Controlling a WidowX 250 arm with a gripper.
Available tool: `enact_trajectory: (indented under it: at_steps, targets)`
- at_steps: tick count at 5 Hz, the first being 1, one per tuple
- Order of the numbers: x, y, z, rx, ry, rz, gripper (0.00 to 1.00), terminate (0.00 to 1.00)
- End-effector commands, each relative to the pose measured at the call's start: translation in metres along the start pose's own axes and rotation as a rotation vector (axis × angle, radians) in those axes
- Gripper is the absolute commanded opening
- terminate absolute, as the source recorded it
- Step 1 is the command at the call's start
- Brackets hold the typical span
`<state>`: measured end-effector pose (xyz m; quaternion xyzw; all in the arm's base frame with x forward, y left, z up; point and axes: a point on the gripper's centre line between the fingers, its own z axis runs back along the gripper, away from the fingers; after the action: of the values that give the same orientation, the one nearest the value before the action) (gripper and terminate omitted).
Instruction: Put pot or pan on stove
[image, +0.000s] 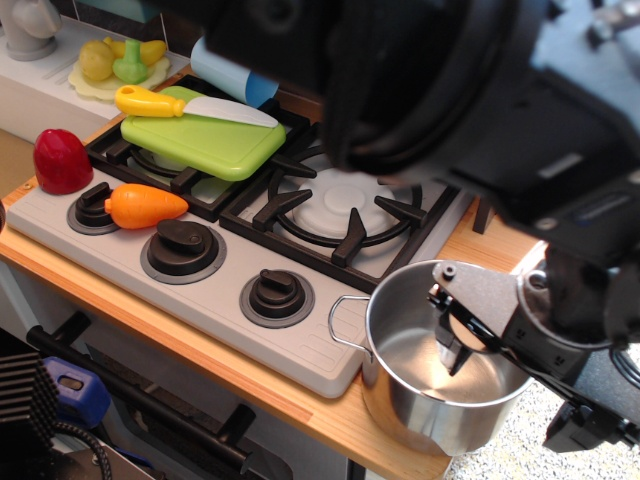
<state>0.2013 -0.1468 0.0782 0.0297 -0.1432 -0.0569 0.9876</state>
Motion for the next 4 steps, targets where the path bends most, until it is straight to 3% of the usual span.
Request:
enact_trajectory:
  at_steps: [1,2,3,4]
  targets:
    - [0.006,0.001,-0.011,-0.007,-0.009,0.043,1.00,0.00]
    - [0.002,0.002,-0.020,-0.063,0.014,0.074,1.00,0.00]
    - [-0.005,-0.001,-0.029,-0.066,-0.007,0.108,1.00,0.00]
    - [-0.006,0.000,-0.034,-0.104,-0.011,0.134,0.00,0.00]
